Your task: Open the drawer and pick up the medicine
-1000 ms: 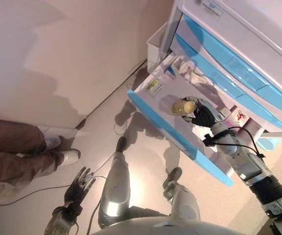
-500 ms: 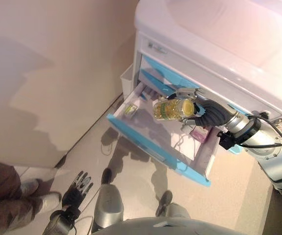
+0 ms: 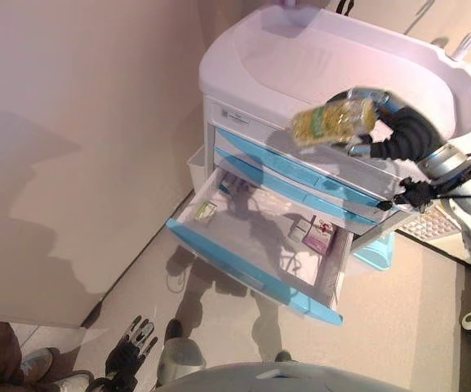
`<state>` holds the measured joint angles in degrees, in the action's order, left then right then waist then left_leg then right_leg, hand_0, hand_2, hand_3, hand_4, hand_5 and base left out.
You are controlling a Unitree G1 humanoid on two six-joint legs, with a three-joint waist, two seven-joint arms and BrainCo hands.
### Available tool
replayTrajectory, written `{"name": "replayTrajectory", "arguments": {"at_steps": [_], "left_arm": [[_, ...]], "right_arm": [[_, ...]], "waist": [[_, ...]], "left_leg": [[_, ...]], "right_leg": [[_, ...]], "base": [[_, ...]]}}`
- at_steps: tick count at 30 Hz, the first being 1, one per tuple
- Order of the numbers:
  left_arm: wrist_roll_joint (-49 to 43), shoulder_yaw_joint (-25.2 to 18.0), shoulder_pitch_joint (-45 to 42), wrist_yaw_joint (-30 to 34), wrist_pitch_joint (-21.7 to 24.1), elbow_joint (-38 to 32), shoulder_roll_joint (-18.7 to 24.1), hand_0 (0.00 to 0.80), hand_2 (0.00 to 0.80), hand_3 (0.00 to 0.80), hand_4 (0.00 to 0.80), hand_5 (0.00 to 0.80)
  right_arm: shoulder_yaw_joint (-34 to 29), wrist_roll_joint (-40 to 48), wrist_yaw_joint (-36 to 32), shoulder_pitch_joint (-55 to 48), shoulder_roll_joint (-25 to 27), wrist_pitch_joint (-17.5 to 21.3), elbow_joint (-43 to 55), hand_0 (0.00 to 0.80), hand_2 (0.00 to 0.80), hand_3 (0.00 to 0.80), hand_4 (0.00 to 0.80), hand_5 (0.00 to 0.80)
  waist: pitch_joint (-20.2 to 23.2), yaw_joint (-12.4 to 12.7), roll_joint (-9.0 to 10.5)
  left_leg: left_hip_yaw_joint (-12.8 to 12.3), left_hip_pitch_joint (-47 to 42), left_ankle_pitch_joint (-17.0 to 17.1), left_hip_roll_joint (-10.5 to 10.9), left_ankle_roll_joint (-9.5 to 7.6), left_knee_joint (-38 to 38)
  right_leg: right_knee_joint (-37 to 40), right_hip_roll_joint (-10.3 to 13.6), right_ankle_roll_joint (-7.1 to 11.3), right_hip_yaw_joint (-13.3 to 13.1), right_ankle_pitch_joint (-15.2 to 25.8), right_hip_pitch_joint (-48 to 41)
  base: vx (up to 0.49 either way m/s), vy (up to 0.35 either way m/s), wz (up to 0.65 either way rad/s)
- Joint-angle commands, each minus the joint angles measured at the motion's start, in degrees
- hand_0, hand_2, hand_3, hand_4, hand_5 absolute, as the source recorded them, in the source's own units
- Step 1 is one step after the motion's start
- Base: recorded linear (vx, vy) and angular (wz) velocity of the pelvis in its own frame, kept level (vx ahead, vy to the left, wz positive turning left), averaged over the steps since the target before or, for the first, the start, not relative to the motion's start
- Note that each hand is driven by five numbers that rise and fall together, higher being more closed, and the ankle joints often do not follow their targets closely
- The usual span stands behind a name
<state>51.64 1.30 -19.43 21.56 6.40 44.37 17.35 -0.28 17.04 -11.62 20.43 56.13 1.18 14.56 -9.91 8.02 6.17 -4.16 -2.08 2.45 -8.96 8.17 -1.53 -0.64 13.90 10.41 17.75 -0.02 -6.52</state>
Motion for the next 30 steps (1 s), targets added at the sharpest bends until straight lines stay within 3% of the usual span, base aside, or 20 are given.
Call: {"name": "replayTrajectory", "arguments": {"at_steps": [1, 7, 13, 25, 30], "left_arm": [[-1.91, -0.58, -0.87, -0.64, -0.13, 0.1, 1.6, 0.0, 0.0, 0.0, 0.0, 0.0], [-2.43, -0.25, -0.7, -1.47, -1.72, -0.3, 2.66, 0.0, 0.0, 0.0, 0.0, 0.0], [-2.43, 0.25, -0.47, -2.28, -3.29, -1.12, 3.95, 0.0, 0.0, 0.0, 0.0, 0.0], [-2.09, 1.06, 0.35, -3.77, -5.13, -1.29, 5.88, 0.0, 0.0, 0.0, 0.0, 0.0], [-2.06, 1.65, 0.39, -3.87, -5.44, -1.25, 6.56, 0.0, 0.0, 0.0, 0.0, 0.0]], "right_arm": [[-0.8, 3.58, 5.32, 7.96, 4.5, -1.54, -4.25, 0.8, 0.8, 0.8, 0.8, 0.8], [5.02, 0.92, 8.45, 16.85, 6.33, -7.48, -16.45, 0.8, 0.8, 0.8, 0.8, 0.8], [14.93, -2.91, 6.68, 27.41, 9.18, -13.08, -28.43, 0.8, 0.8, 0.8, 0.8, 0.8], [34.19, -13.15, -2.77, 42.83, 10.79, -17.62, -51.12, 0.8, 0.8, 0.8, 0.8, 0.8], [38.37, -17.28, -5.94, 47.47, 9.81, -18.01, -60.24, 0.8, 0.8, 0.8, 0.8, 0.8]], "waist": [[1.57, 2.05, -0.72], [1.66, 3.4, -0.89], [1.48, 4.9, -0.83], [1.34, 7.55, -0.8], [1.43, 8.71, -1.01]], "left_leg": [[-0.4, -3.12, -2.35, -0.02, -3.55, 1.1], [0.58, -3.81, -2.42, 0.37, -3.68, 0.97], [1.51, -4.14, -2.15, 0.44, -3.52, 0.92], [3.28, -4.77, -1.66, 0.36, -3.36, 1.36], [4.15, -4.76, -1.64, 0.51, -3.36, 1.31]], "right_leg": [[-2.75, -0.02, -1.22, 2.01, 1.81, 1.27], [-2.67, 0.31, -1.37, 2.73, 1.62, 0.19], [-2.74, 0.63, -1.44, 3.76, 1.53, -0.62], [-3.09, 1.15, -1.54, 5.64, 1.32, -1.89], [-3.13, 1.23, -1.62, 6.14, 1.19, -2.21]], "base": [[0.04, 0.003, -0.01], [0.046, 0.009, 0.05], [0.037, 0.006, 0.07], [0.035, 0.003, 0.06], [0.035, 0.002, 0.04]]}}
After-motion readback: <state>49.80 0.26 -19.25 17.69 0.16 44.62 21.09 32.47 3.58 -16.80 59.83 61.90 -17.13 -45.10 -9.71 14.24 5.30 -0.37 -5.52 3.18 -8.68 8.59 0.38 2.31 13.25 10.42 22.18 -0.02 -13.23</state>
